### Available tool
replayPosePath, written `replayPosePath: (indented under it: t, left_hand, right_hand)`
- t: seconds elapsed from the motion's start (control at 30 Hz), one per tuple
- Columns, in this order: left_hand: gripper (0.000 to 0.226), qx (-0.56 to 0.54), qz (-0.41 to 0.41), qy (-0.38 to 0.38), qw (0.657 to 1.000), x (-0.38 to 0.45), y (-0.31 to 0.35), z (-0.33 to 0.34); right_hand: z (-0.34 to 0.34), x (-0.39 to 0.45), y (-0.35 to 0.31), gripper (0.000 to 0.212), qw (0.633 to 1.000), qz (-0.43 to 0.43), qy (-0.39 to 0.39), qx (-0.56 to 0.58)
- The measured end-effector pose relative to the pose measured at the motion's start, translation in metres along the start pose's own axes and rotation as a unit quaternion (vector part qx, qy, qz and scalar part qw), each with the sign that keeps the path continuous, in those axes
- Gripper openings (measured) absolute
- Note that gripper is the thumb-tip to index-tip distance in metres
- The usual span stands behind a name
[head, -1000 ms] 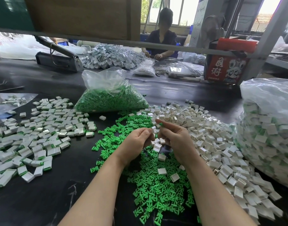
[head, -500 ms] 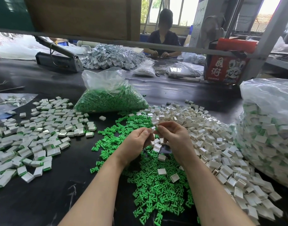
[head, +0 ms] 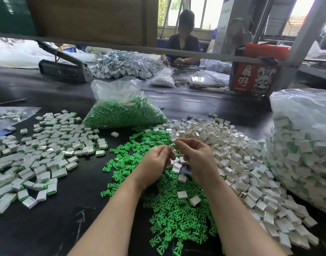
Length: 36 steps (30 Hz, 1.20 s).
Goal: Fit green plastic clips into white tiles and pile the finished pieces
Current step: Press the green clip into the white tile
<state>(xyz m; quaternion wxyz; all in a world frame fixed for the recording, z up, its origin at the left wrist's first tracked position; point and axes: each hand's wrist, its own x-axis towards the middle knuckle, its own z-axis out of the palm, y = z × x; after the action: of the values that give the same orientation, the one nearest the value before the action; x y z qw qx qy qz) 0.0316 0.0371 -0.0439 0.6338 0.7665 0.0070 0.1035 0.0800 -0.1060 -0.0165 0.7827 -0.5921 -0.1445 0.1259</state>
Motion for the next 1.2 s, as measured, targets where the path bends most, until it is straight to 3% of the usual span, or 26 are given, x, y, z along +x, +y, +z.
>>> replayPosePath:
  t: [0.57, 0.87, 1.03, 1.2]
  left_hand:
    - [0.031, -0.019, -0.009, 0.003, 1.000, -0.003, 0.004, 0.001]
    - [0.031, -0.001, -0.013, -0.003, 1.000, -0.004, 0.007, 0.002]
    - [0.027, 0.009, -0.009, 0.001, 1.000, -0.003, 0.008, 0.004]
    - [0.026, 0.090, -0.004, 0.005, 0.996, -0.002, 0.007, 0.004]
  right_hand:
    - [0.001, 0.000, 0.006, 0.017, 0.994, -0.068, 0.016, -0.085]
    - [0.000, 0.002, 0.008, 0.019, 0.992, -0.045, -0.009, -0.116]
    - [0.005, 0.005, 0.010, 0.020, 0.934, -0.065, -0.056, -0.347]
    - [0.006, 0.005, 0.013, 0.032, 0.878, -0.100, -0.062, -0.464]
